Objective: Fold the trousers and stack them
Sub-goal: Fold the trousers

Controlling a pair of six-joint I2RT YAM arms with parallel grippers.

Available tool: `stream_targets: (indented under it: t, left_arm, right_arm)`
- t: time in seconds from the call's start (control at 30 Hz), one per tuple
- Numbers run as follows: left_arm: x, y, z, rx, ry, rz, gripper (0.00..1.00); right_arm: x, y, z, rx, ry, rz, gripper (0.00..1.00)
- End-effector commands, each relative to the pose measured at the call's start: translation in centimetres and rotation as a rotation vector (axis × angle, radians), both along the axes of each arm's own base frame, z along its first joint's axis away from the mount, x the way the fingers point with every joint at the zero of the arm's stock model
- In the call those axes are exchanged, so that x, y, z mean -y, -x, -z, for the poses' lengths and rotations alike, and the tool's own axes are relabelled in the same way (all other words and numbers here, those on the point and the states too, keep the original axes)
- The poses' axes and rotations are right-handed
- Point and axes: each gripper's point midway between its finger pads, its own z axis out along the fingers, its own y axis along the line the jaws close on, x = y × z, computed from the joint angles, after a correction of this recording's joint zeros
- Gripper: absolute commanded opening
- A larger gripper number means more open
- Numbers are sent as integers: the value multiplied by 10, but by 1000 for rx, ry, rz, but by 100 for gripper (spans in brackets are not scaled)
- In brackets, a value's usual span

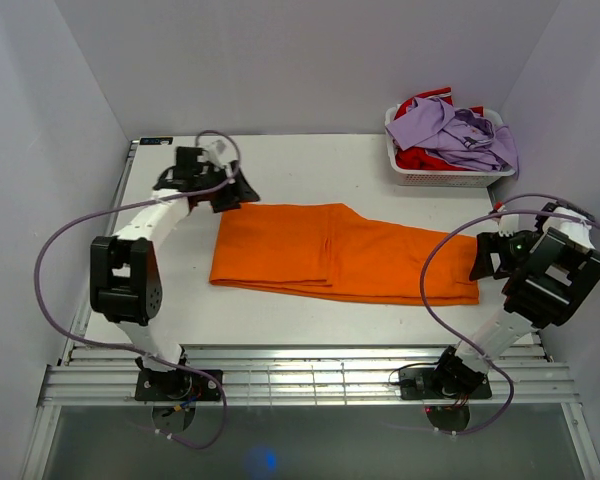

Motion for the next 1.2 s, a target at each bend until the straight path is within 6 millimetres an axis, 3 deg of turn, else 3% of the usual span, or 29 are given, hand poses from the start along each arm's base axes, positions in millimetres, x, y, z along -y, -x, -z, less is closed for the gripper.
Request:
stream_targets:
  t: [0.0, 0.03, 0.07, 0.17, 0.27, 0.5, 0.6, 0.83, 1.17]
  left_arm:
    - [-86, 15, -3, 50, -28, 53, 80]
    - [-99, 23, 0, 33, -24, 58, 80]
    - [-132, 21, 6, 37, -54, 21, 80]
    - [-164, 36, 27, -51, -32, 8, 80]
    - [-178, 48, 45, -120, 47, -20, 80]
    - [-175, 60, 85, -176, 140, -24, 79]
    - [-171, 61, 97, -204, 183, -26, 75]
    - [-161, 61, 107, -228, 276, -26, 68]
    - [-150, 57, 111, -227, 381, -19, 61]
  right_arm:
    - [-3, -15, 3, 19, -67, 54, 90]
    - [-3, -17, 4, 18, -75, 61, 91]
    - [-4, -18, 5, 13, -85, 72, 91]
    - [-7, -21, 12, -6, -123, 93, 93]
    - [-12, -21, 20, -23, -156, 106, 95]
    - [-27, -18, 38, -70, -217, 119, 100]
    - [-32, -17, 42, -82, -239, 126, 94]
    - [-36, -20, 46, -87, -249, 130, 85]
    - [-39, -25, 42, -78, -240, 122, 82]
